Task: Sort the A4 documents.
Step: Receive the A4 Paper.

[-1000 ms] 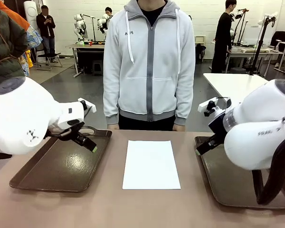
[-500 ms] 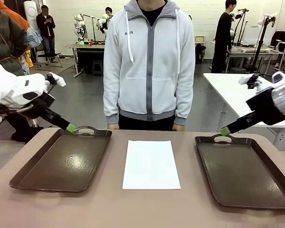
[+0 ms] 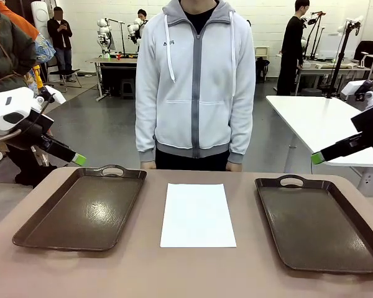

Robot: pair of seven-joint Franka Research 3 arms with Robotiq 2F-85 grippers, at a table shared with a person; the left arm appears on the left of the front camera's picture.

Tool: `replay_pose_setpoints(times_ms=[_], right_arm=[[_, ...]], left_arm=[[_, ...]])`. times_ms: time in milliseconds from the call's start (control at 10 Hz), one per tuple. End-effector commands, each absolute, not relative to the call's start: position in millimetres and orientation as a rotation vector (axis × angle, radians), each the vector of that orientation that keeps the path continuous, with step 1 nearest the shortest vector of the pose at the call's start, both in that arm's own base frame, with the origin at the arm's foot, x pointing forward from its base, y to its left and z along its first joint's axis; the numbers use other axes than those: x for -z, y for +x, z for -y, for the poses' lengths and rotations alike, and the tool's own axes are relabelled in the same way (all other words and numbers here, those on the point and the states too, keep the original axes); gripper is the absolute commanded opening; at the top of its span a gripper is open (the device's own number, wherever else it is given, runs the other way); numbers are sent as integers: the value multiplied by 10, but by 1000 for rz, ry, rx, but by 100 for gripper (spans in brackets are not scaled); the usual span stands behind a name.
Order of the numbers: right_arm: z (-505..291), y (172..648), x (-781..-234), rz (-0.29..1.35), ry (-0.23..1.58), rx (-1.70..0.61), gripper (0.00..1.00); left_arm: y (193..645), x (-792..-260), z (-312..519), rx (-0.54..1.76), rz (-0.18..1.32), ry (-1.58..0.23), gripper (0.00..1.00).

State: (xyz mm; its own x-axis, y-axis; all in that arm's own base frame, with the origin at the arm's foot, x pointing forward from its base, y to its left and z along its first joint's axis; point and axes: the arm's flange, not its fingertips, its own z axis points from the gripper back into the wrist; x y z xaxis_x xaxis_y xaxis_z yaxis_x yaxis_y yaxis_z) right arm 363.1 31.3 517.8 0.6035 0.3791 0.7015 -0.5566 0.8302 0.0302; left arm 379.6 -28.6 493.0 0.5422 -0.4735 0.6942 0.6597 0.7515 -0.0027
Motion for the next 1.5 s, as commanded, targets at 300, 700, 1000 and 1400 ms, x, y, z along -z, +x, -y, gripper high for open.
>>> replay_pose_setpoints(times_ms=[300, 700, 1000, 1400], right_arm=[[-180, 3547, -5142, 730, 232, -549, 100], [-216, 3538, -5143, 725, 220, -555, 100], [-239, 3598, -5204, 739, 246, -537, 100], [-239, 3598, -5204, 739, 246, -537, 100]], left_arm=[[3340, -4665, 225, 729, 707, -361, 100], [3337, -4690, 223, 759, 725, -415, 100], [3647, -4981, 229, 739, 710, -397, 100], [3647, -4981, 229, 739, 710, -397, 100]])
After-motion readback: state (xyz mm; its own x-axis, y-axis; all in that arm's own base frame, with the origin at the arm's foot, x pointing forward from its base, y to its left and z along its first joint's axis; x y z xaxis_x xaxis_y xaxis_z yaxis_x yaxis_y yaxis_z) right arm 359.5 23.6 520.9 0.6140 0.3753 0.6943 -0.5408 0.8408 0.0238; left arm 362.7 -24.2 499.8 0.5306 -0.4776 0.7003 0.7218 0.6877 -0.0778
